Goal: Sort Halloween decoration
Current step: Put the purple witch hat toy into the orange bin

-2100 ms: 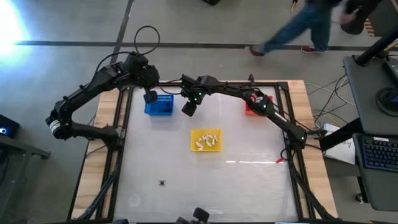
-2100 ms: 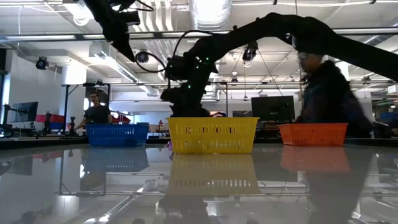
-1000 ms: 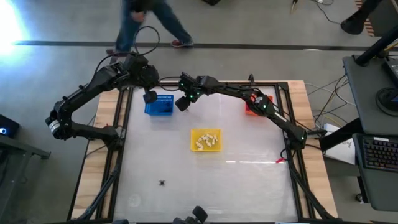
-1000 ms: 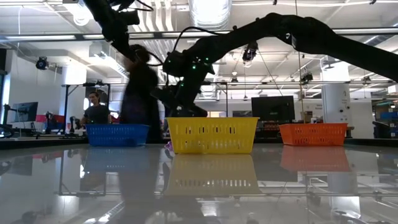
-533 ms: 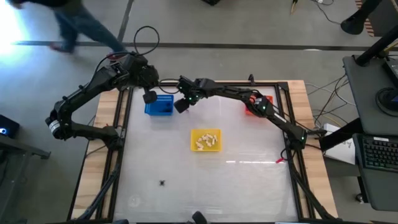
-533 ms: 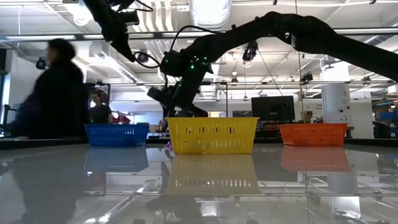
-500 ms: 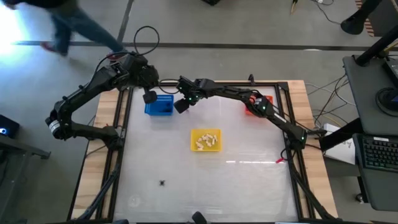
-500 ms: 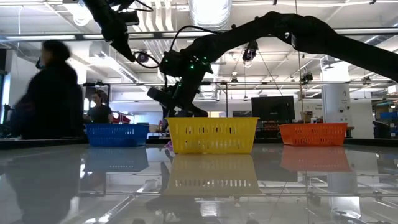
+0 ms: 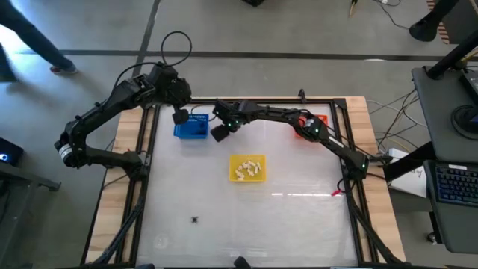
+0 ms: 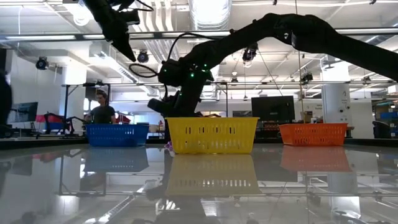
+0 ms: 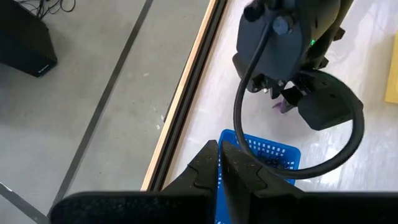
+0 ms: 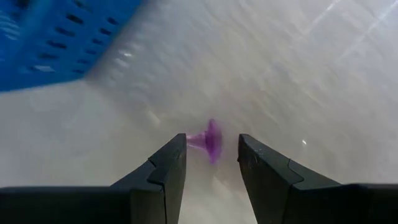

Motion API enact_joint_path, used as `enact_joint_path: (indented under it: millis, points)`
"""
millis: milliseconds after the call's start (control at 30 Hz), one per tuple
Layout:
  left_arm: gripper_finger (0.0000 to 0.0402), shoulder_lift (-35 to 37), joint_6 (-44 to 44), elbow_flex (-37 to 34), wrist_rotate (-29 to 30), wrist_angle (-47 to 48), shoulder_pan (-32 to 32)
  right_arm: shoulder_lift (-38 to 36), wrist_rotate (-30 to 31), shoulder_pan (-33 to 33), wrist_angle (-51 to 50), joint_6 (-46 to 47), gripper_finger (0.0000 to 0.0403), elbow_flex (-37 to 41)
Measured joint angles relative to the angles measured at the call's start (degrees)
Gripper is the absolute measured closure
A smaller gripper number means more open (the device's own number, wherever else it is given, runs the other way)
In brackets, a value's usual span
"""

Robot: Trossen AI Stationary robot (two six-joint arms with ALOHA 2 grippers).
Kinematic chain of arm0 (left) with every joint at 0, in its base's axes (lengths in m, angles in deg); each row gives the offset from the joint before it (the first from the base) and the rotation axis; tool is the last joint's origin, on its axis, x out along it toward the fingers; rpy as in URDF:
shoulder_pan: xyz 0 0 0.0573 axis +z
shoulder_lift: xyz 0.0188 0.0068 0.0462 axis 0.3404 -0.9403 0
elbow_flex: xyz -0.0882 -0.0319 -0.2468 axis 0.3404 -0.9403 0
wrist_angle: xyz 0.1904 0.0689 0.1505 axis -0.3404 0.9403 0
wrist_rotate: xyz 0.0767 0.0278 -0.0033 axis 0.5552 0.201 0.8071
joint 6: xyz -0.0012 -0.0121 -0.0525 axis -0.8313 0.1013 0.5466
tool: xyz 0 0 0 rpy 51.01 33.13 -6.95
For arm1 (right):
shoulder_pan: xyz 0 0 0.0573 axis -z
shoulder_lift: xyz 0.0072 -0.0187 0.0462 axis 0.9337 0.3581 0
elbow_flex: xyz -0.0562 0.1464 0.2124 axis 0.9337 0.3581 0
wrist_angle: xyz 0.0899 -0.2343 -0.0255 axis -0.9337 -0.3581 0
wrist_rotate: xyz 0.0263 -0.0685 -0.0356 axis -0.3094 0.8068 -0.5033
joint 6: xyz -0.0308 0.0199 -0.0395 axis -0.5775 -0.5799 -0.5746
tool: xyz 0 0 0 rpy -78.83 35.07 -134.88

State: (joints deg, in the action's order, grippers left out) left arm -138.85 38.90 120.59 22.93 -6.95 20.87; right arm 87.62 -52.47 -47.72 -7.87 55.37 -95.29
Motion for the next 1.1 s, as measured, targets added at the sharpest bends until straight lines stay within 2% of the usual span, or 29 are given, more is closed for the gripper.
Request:
enact_joint_path:
  millis: [467, 567, 833, 1000, 1100]
  points:
    - [0.0402, 0.0, 0.0, 0.0, 0.0, 0.3, 0.0, -0.3, 0.0, -0.1, 4.7, 1.9, 0.0271, 3.4]
    - [0.0402, 0.0, 0.0, 0.0, 0.0, 0.3, 0.0, -0.3, 0.1, -0.1, 4.7, 1.9, 0.0292, 3.4]
    - [0.0402, 0.0, 0.0, 0.0, 0.1, 0.3, 0.0, -0.3, -0.5, -0.2, 5.6, 1.4, 0.0385, 3.4]
    - [0.0402, 0.0, 0.0, 0.0, 0.1, 0.4, 0.0, -0.3, -0.7, -0.2, 4.3, 0.8, 0.0393, 3.3]
    - [0.0402, 0.0, 0.0, 0.0, 0.1, 0.5, 0.0, -0.4, -0.6, -0.2, 0.0, -0.8, 0.0393, 2.1]
